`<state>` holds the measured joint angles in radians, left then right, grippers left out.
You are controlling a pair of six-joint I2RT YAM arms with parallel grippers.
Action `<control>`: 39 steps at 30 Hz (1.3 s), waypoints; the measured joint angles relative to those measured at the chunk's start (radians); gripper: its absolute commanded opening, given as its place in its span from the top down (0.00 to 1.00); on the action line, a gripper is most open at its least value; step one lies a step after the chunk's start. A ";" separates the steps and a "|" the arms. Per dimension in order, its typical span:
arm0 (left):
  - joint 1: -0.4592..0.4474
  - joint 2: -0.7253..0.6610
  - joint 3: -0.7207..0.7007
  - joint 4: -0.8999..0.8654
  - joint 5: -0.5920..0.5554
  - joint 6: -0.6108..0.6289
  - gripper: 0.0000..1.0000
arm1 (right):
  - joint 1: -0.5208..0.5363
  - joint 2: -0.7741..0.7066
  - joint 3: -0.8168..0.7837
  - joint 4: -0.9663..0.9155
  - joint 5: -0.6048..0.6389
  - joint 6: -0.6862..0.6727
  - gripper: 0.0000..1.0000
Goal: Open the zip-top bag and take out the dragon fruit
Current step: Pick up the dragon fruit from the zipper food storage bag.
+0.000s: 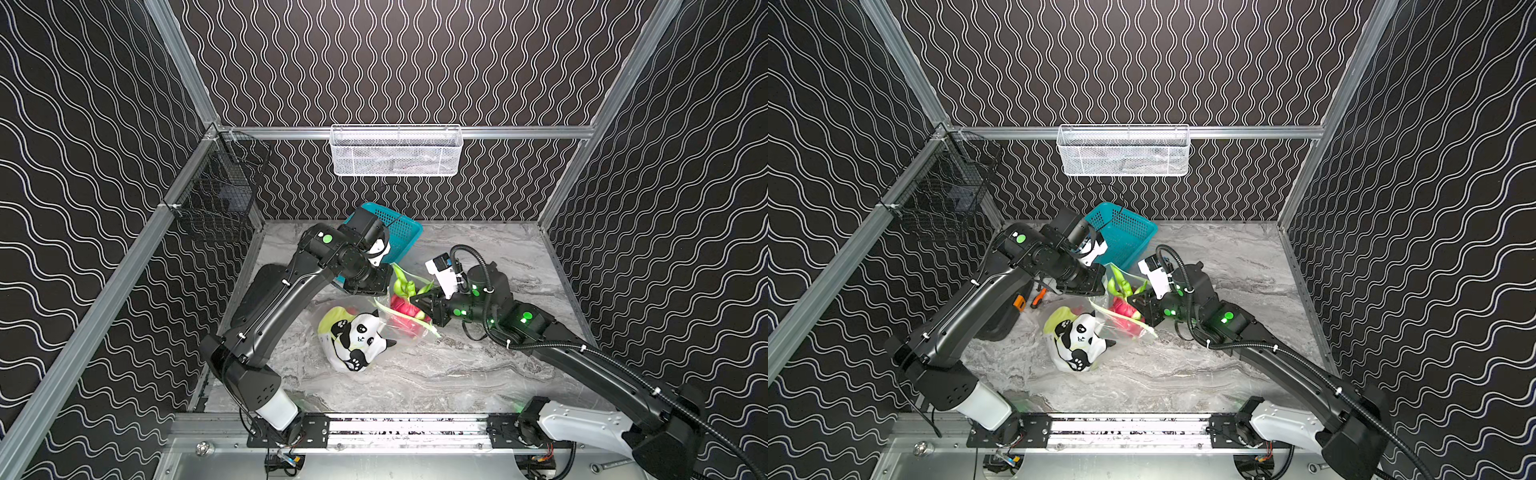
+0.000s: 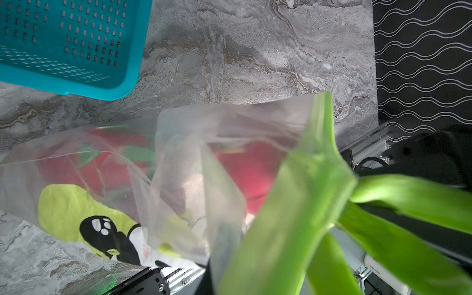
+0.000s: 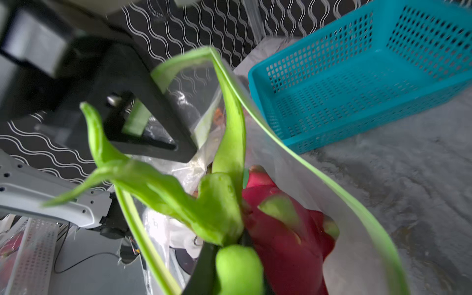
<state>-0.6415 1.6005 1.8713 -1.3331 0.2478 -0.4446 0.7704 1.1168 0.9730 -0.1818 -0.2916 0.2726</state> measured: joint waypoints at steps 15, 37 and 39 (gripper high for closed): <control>0.001 -0.018 -0.040 0.037 0.018 -0.001 1.00 | -0.007 -0.032 0.159 0.018 0.076 0.034 0.99; 0.039 -0.092 -0.040 0.021 -0.001 0.002 1.00 | -0.209 -0.114 0.124 -0.152 0.364 0.046 0.97; 0.043 -0.105 -0.042 0.021 -0.003 0.002 1.00 | -0.221 -0.097 0.106 -0.149 0.356 0.053 0.97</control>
<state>-0.5983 1.4956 1.8297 -1.3121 0.2443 -0.4423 0.5491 1.0199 1.0790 -0.3305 0.0639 0.3252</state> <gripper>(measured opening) 0.048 0.140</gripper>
